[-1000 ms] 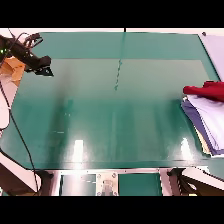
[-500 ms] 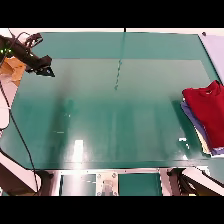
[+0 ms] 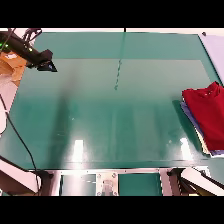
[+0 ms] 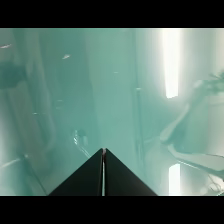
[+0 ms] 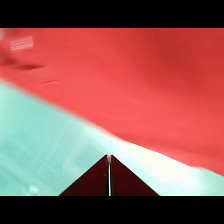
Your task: Fold the shirts.
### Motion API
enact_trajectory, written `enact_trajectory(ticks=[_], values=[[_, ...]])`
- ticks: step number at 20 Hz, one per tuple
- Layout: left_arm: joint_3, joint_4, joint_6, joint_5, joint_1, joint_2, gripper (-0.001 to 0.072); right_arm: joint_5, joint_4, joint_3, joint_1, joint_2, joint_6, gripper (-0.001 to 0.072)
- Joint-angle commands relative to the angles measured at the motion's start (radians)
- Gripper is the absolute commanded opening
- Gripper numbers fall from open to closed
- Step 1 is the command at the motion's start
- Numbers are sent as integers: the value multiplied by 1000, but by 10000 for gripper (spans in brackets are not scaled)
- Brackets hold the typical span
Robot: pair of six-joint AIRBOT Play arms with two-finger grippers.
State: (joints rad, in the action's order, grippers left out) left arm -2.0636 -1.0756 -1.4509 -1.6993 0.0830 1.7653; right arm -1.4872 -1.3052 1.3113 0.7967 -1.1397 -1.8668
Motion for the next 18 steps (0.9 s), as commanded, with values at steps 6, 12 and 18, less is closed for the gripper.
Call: enact_trajectory(ticks=[6, 12, 18], values=[[489, -47, 1, 143, -180, -349, 24, 188, 48, -113, -644, -9, 191, 13], [926, -50, -42, 328, -232, -628, 25, 371, 2, -338, -983, -11, 256, 13], [964, -44, -40, 328, -232, -642, 25, 388, 11, -341, -1028, -11, 255, 13]])
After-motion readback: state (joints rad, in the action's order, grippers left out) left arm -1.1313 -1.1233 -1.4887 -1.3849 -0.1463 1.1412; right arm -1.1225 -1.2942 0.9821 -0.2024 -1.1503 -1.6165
